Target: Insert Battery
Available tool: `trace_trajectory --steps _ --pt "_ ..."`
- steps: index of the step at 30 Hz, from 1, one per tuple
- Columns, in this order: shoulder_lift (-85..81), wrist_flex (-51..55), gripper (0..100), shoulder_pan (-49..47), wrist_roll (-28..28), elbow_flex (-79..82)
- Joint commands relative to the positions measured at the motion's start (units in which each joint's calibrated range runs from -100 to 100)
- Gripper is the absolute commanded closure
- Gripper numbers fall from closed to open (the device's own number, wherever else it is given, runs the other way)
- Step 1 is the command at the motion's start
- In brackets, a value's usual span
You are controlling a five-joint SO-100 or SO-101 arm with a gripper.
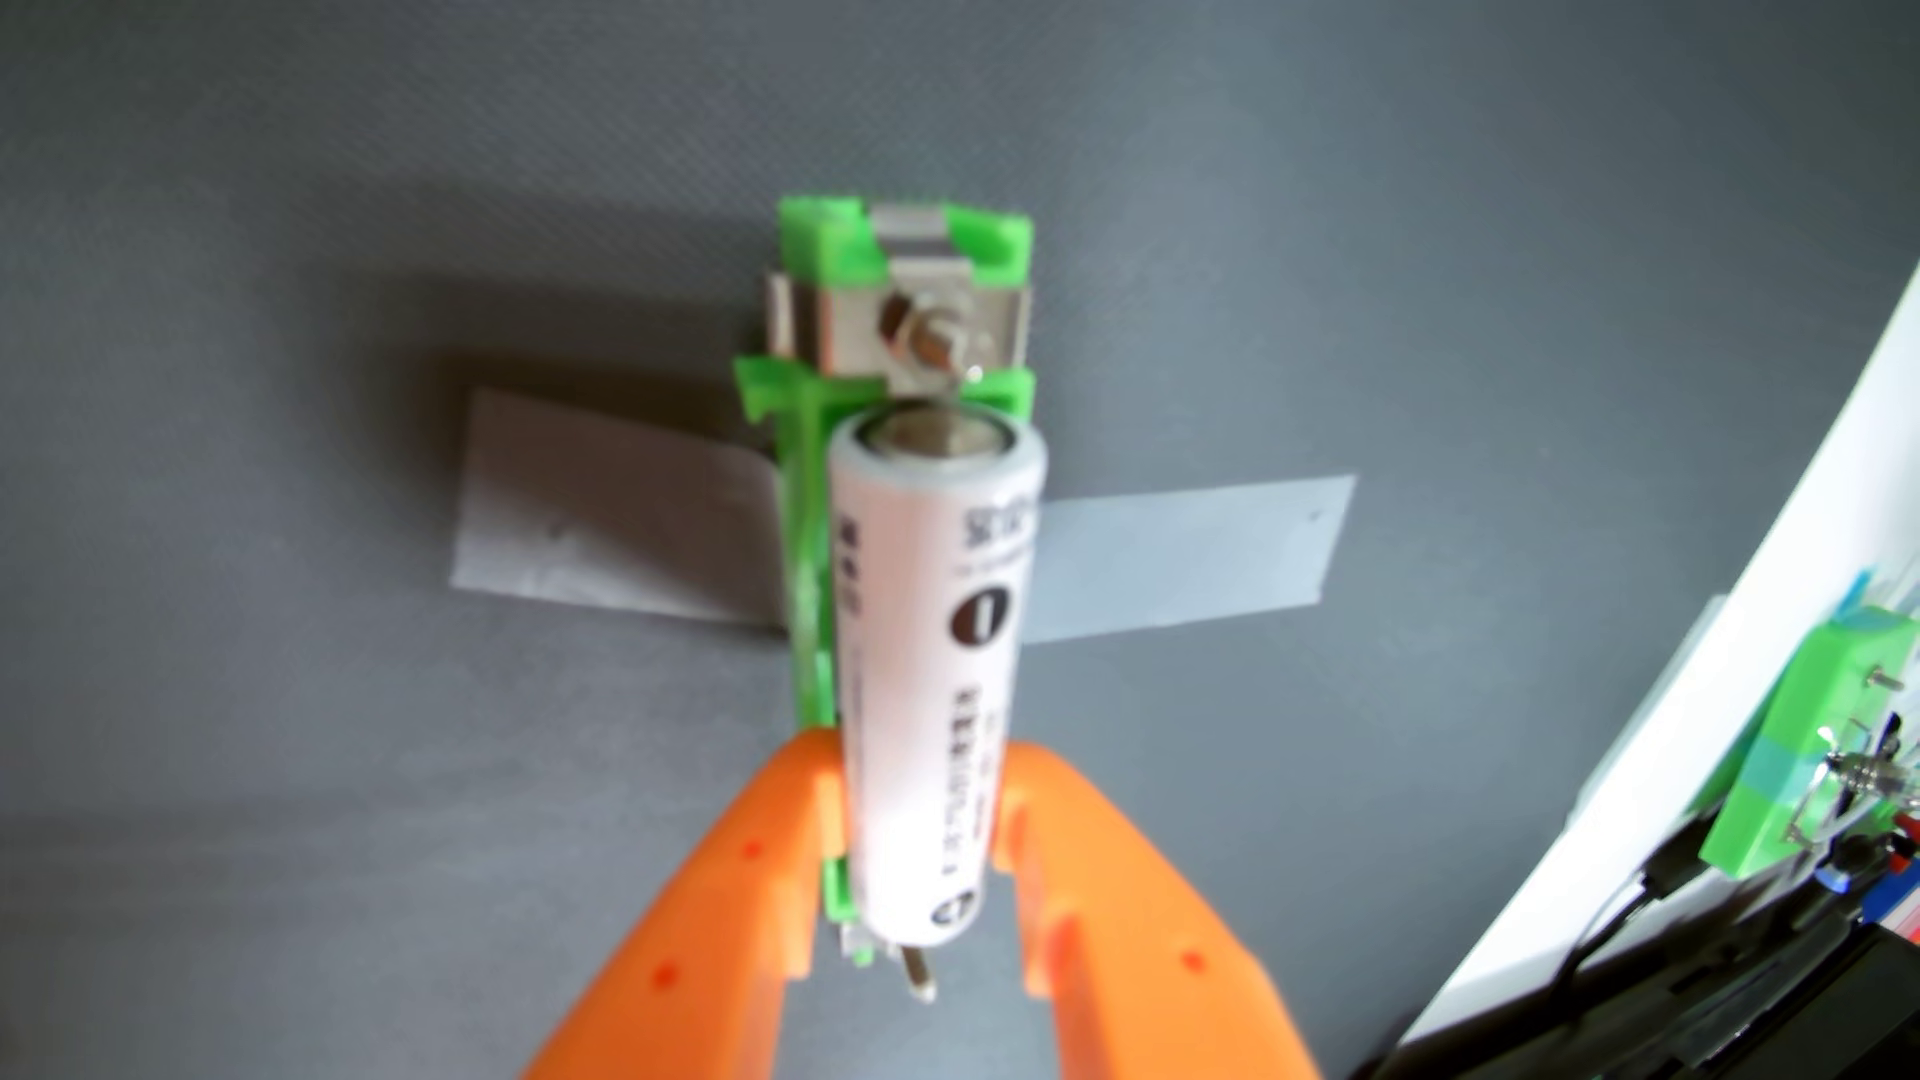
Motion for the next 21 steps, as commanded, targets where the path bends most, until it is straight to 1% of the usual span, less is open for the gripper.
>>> trace_trajectory --steps 1,21 --pt "-1.1 0.41 99 0.35 -0.01 -0.13" --pt "-1.1 1.43 98 0.35 -0.01 -0.13"
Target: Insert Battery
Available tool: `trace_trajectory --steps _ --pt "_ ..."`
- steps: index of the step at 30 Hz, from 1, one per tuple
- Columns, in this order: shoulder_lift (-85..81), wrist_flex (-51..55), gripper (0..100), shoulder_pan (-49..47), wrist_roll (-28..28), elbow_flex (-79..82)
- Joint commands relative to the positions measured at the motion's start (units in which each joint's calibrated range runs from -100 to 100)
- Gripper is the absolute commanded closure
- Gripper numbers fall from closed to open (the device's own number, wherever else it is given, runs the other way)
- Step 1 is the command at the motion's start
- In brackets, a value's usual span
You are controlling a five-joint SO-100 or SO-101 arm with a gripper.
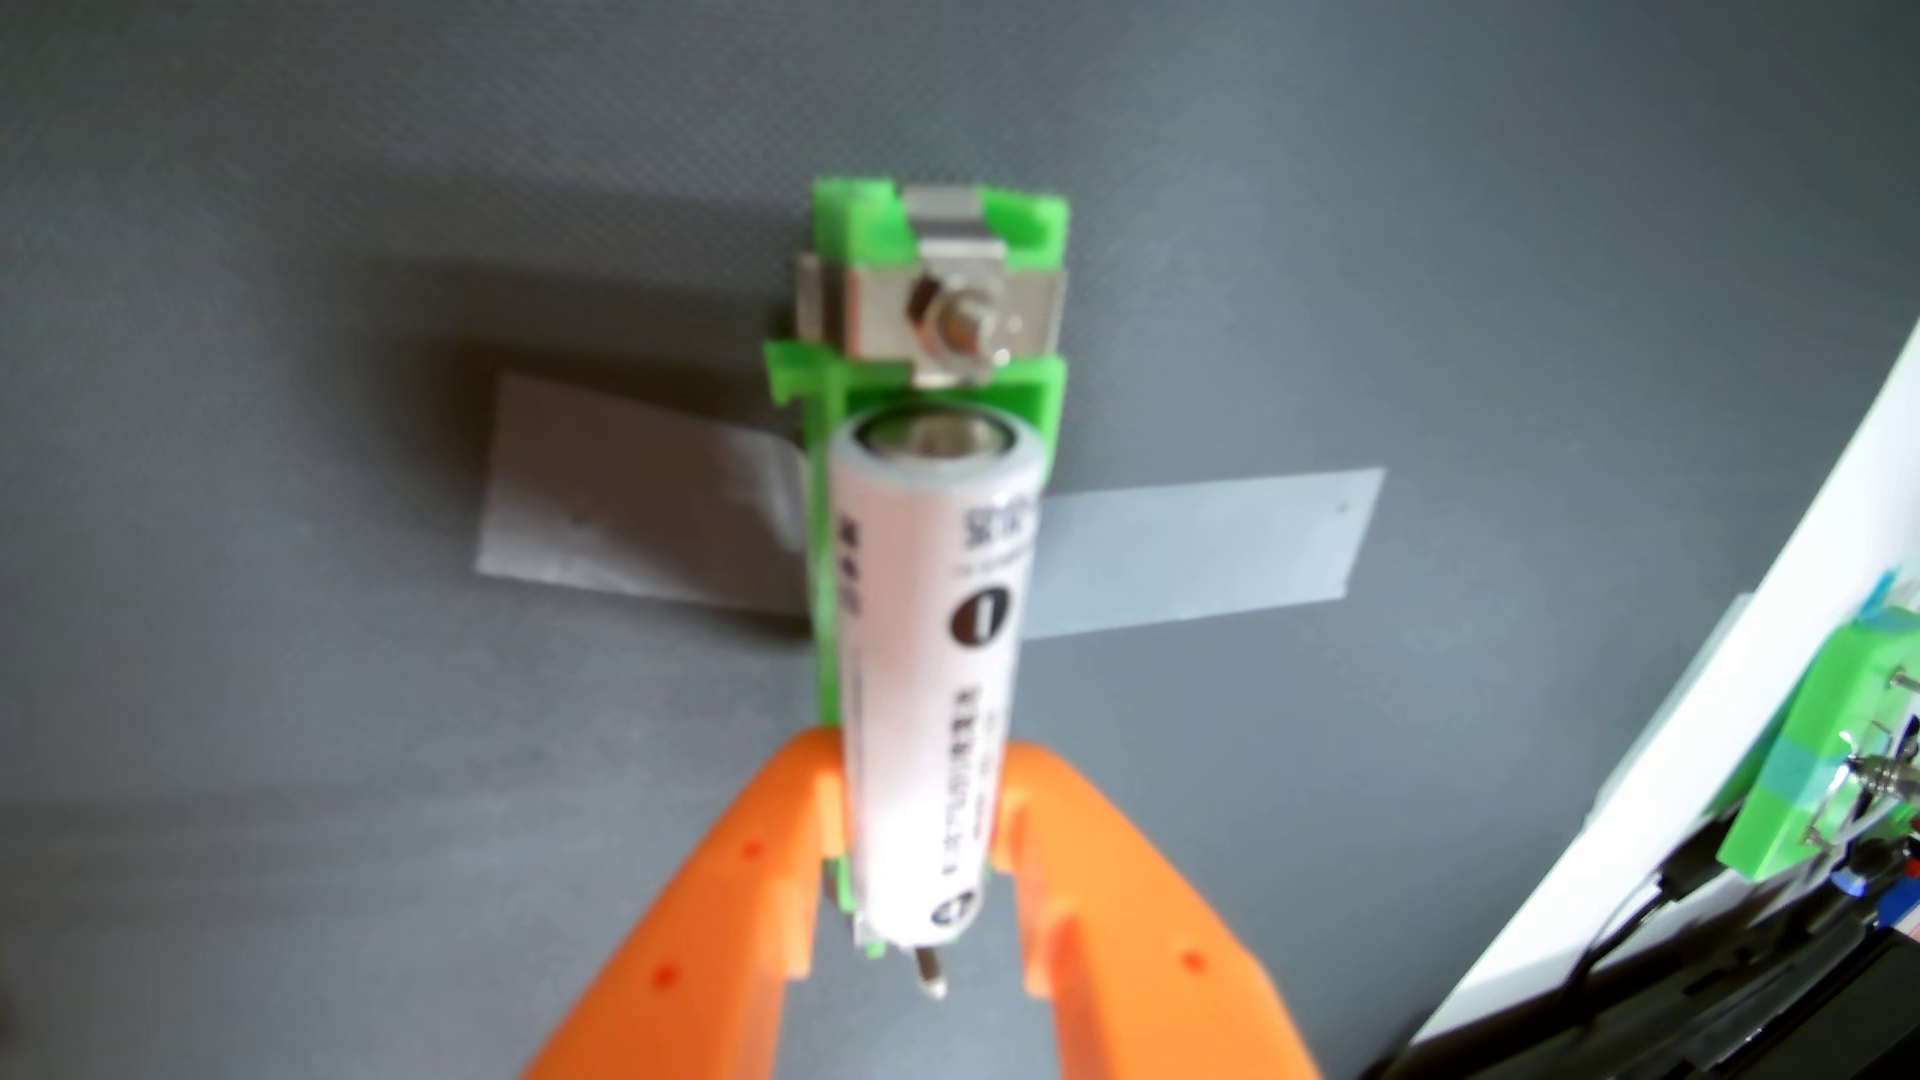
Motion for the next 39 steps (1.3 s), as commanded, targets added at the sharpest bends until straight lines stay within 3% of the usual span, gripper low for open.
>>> trace_trajectory --steps 1,12,24,39 --pt "-1.1 0.18 98 0.47 -0.06 -0.13" --pt "-1.1 0.18 97 0.47 -0.06 -0.22" --pt "-1.1 0.26 75 0.47 -0.42 -0.04" --pt "-1.1 0.26 75 -0.95 -0.37 -0.94"
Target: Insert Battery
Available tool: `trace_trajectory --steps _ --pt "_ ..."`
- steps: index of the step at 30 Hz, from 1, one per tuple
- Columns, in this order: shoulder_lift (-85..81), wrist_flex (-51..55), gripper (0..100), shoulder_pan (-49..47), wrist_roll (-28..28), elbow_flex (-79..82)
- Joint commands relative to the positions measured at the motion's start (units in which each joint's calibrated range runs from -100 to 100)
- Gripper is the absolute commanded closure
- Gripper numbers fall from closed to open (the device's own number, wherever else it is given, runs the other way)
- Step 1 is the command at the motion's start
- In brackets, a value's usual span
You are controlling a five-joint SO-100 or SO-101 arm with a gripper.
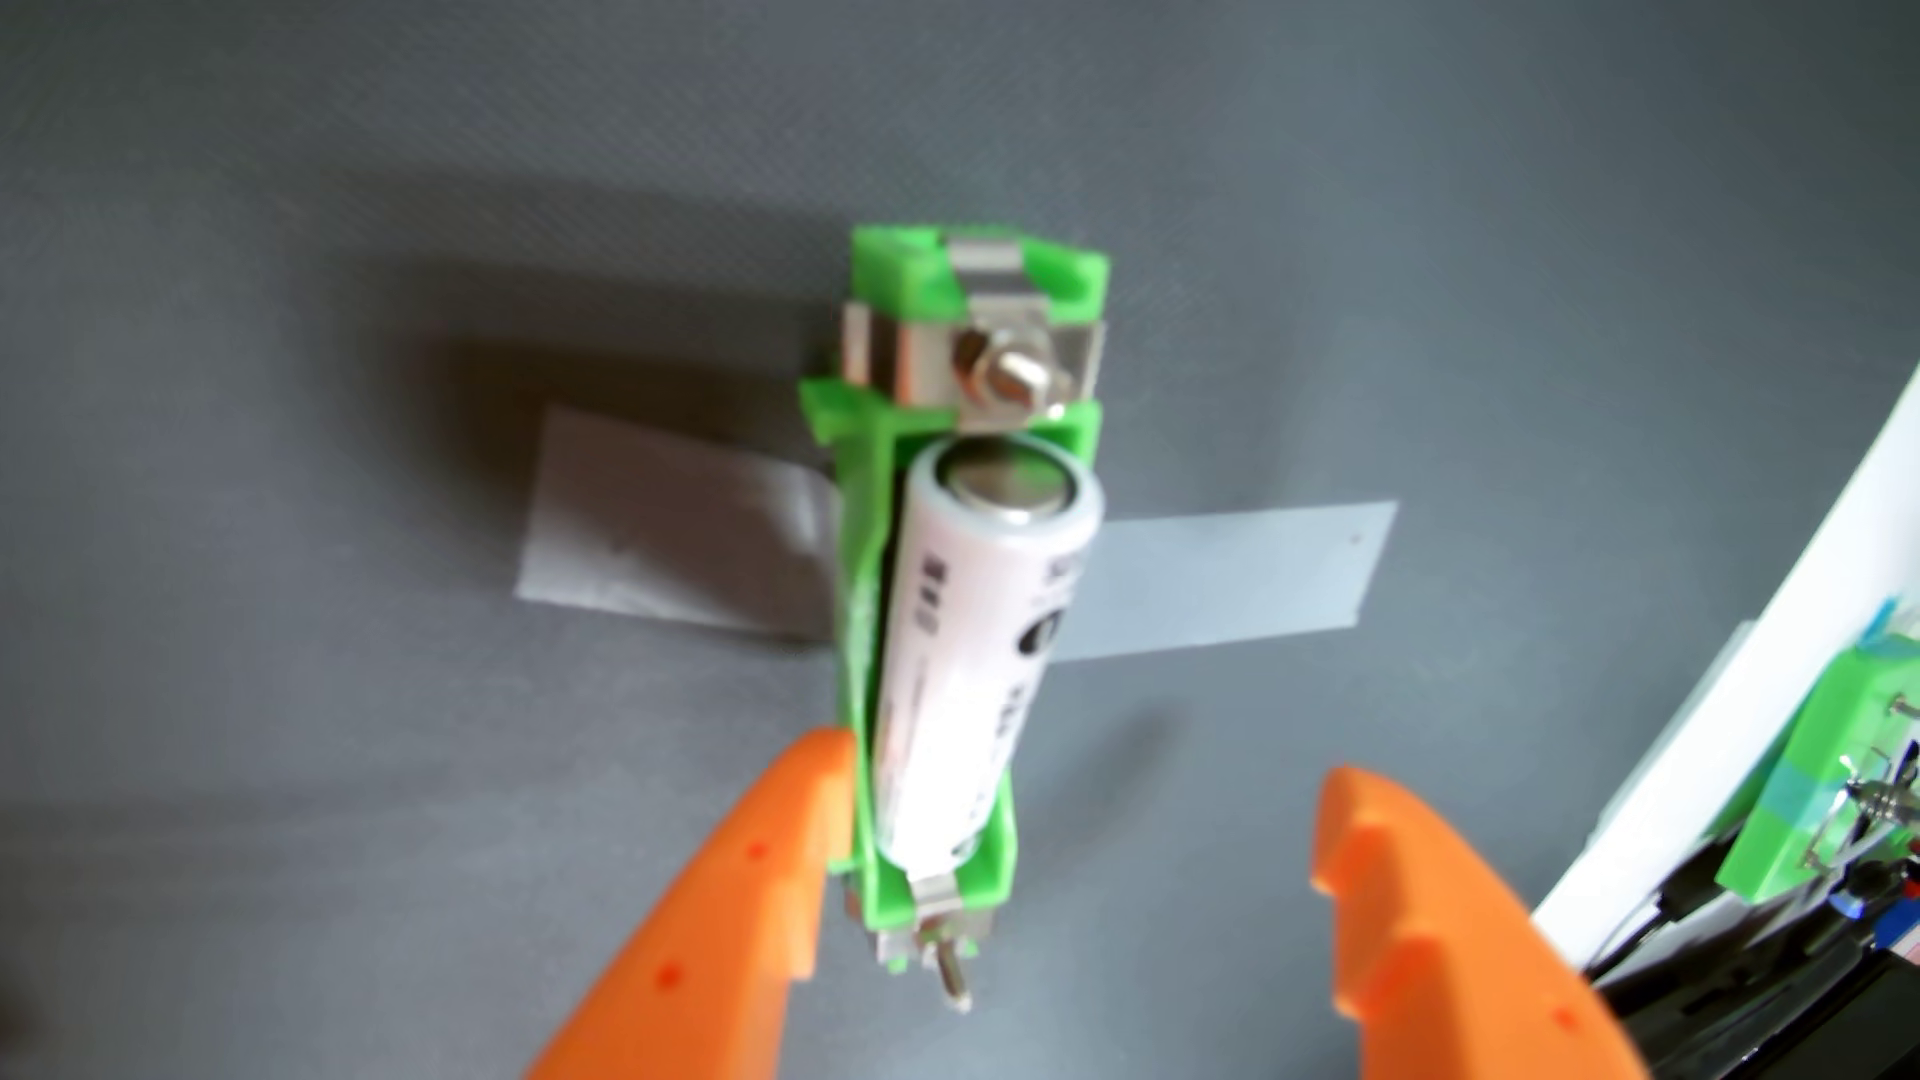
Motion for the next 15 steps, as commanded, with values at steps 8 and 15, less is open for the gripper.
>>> trace_trajectory --steps 8,15 --pt "-1.18 1.61 76 0.11 -0.12 -2.47" --pt "-1.1 13.13 78 0.11 -0.22 -9.86"
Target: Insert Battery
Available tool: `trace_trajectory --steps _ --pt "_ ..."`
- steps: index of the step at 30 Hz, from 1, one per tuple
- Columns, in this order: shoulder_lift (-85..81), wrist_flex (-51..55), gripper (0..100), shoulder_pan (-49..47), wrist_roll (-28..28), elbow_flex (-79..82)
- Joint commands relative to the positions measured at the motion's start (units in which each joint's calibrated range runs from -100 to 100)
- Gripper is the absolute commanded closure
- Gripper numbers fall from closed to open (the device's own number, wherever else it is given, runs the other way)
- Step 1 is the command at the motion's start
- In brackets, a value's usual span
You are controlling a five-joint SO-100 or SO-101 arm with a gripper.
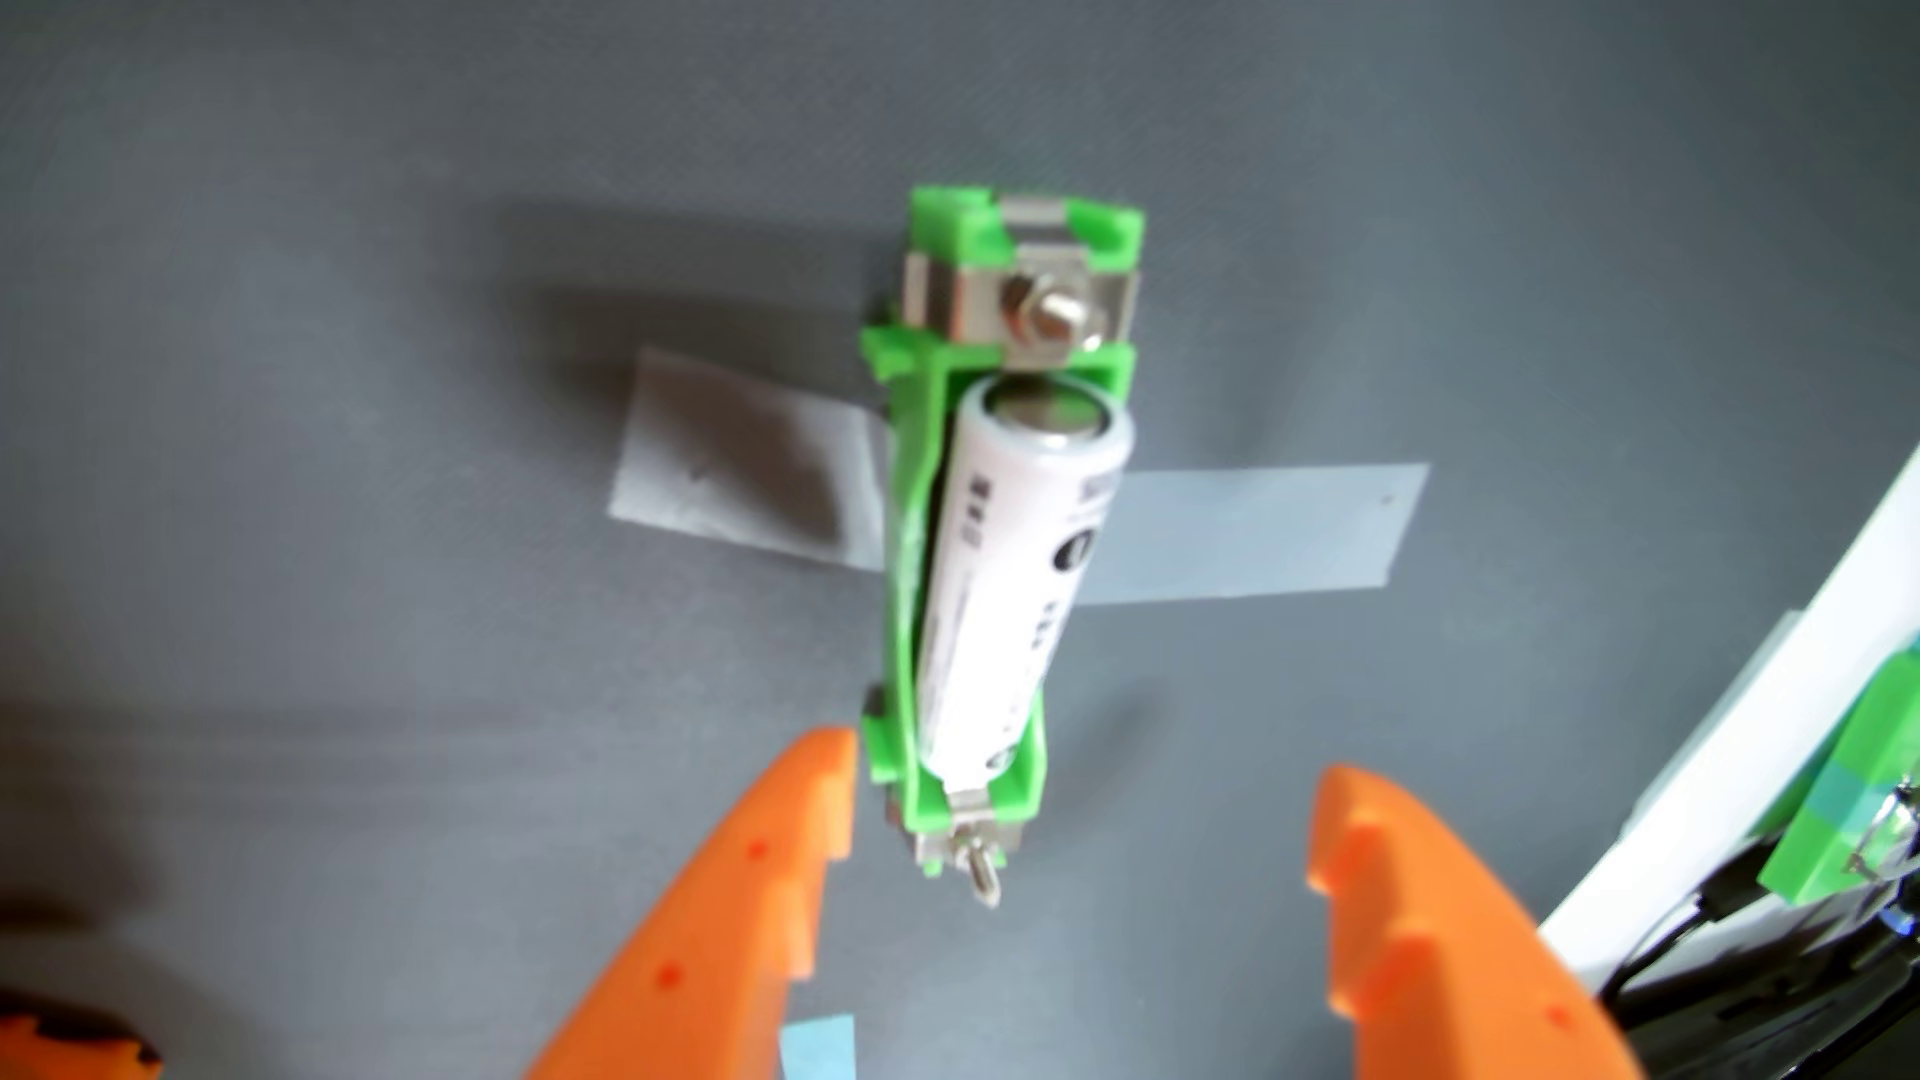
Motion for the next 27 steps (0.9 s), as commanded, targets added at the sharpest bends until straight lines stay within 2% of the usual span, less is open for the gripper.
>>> trace_trajectory --steps 1,5,27 --pt "-1.1 3.85 81 0.15 -0.22 -3.89" --pt "-1.1 4.02 99 0.15 -0.22 -3.98" --pt "-1.01 4.02 98 -1.15 -0.22 -6.95"
